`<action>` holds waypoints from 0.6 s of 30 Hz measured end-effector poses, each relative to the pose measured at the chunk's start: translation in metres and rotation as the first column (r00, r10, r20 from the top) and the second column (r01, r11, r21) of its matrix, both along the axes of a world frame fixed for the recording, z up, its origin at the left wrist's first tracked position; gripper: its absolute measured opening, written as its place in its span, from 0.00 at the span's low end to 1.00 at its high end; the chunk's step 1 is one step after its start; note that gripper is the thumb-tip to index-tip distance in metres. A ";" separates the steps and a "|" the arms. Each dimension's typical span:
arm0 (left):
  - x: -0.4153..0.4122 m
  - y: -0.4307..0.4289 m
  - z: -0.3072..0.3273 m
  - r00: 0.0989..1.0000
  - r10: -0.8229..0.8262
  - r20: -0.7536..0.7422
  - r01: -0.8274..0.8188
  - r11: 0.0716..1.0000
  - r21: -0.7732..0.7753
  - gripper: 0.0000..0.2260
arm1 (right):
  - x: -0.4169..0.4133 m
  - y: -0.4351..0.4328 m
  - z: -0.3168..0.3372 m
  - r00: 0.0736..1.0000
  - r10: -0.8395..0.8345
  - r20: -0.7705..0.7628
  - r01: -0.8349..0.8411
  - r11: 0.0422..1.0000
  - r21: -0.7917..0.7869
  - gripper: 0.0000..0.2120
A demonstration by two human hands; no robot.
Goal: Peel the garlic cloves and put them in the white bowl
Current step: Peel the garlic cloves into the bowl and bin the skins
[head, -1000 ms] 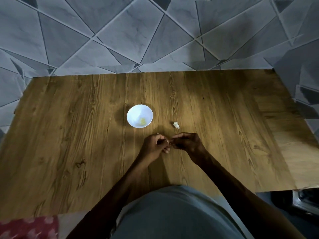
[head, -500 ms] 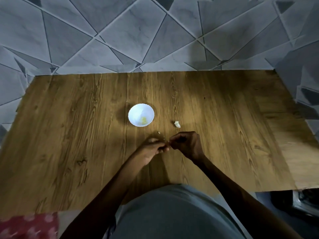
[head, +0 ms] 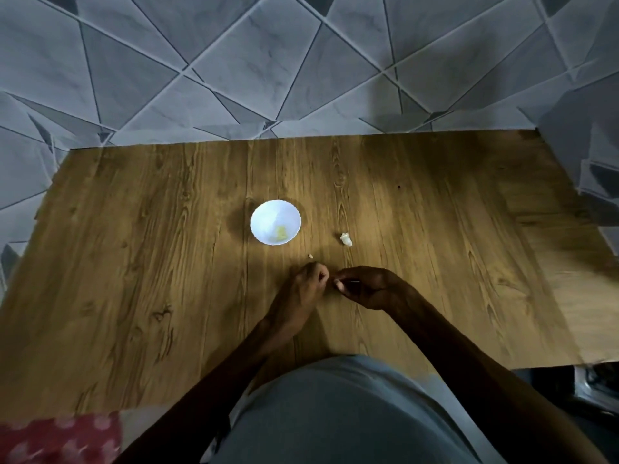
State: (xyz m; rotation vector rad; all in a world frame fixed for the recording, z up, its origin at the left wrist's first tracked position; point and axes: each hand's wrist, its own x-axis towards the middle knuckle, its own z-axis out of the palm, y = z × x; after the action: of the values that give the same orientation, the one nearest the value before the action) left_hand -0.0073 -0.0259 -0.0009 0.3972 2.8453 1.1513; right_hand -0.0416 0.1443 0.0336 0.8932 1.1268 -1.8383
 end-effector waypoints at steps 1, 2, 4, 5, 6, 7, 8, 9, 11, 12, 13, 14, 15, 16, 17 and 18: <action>-0.006 0.000 -0.001 0.999 0.035 0.025 -0.038 0.991 0.128 0.10 | 0.005 -0.001 -0.001 0.991 -0.005 -0.131 0.008 1.000 0.027 0.05; -0.012 -0.001 0.001 0.986 0.088 0.140 -0.123 0.957 0.262 0.06 | 0.009 -0.002 -0.005 0.951 0.026 -0.308 0.003 0.996 0.093 0.07; -0.019 -0.001 0.007 0.914 0.090 0.395 -0.259 0.880 0.397 0.06 | 0.016 -0.002 -0.006 0.776 0.189 -0.601 -0.014 0.959 0.283 0.08; -0.022 -0.001 0.010 0.877 0.070 0.475 -0.297 0.856 0.423 0.06 | 0.017 -0.003 -0.007 0.695 0.282 -0.661 0.003 0.918 0.396 0.07; -0.024 0.001 0.012 0.847 0.048 0.530 -0.324 0.835 0.444 0.07 | 0.016 -0.003 -0.010 0.631 0.361 -0.687 0.029 0.874 0.486 0.06; -0.025 0.002 0.014 0.827 0.024 0.562 -0.342 0.814 0.469 0.07 | 0.014 -0.002 -0.013 0.582 0.420 -0.696 0.050 0.836 0.547 0.05; -0.025 0.002 0.015 0.812 0.010 0.583 -0.357 0.800 0.482 0.07 | 0.014 -0.003 -0.013 0.546 0.476 -0.690 0.059 0.799 0.598 0.04; -0.026 0.001 0.014 0.813 0.014 0.582 -0.351 0.809 0.471 0.07 | 0.013 -0.003 -0.014 0.522 0.522 -0.674 0.063 0.765 0.641 0.04; -0.026 -0.002 0.014 0.849 0.026 0.528 -0.280 0.869 0.408 0.06 | 0.014 -0.003 -0.014 0.514 0.584 -0.628 0.052 0.709 0.703 0.05; -0.025 -0.002 0.015 0.868 0.024 0.495 -0.237 0.897 0.373 0.06 | 0.013 -0.003 -0.014 0.528 0.594 -0.606 0.037 0.697 0.716 0.05; -0.024 -0.001 0.018 0.888 0.021 0.460 -0.202 0.915 0.349 0.06 | 0.013 -0.003 -0.014 0.544 0.595 -0.592 0.020 0.696 0.718 0.06; -0.022 0.001 0.021 0.909 0.024 0.417 -0.172 0.931 0.322 0.05 | 0.012 -0.003 -0.013 0.564 0.590 -0.577 0.002 0.698 0.716 0.06; -0.020 0.002 0.024 0.931 0.031 0.363 -0.143 0.948 0.285 0.03 | 0.012 -0.004 -0.012 0.585 0.577 -0.570 -0.009 0.708 0.706 0.07; -0.019 0.004 0.025 0.954 0.040 0.297 -0.113 0.965 0.236 0.02 | 0.011 -0.005 -0.011 0.605 0.561 -0.566 -0.012 0.717 0.697 0.07; -0.018 0.005 0.024 0.973 0.044 0.226 -0.087 0.979 0.182 0.01 | 0.010 -0.005 -0.011 0.621 0.547 -0.562 -0.015 0.725 0.688 0.07; -0.017 0.006 0.023 0.986 0.047 0.162 -0.068 0.989 0.131 0.01 | 0.010 -0.005 -0.010 0.635 0.537 -0.555 -0.024 0.733 0.680 0.07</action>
State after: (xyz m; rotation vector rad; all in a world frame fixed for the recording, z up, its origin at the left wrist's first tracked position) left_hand -0.0248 -0.0199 0.0219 0.2189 2.6680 1.3283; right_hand -0.0319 0.1393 0.0236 0.1887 2.3490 -1.5391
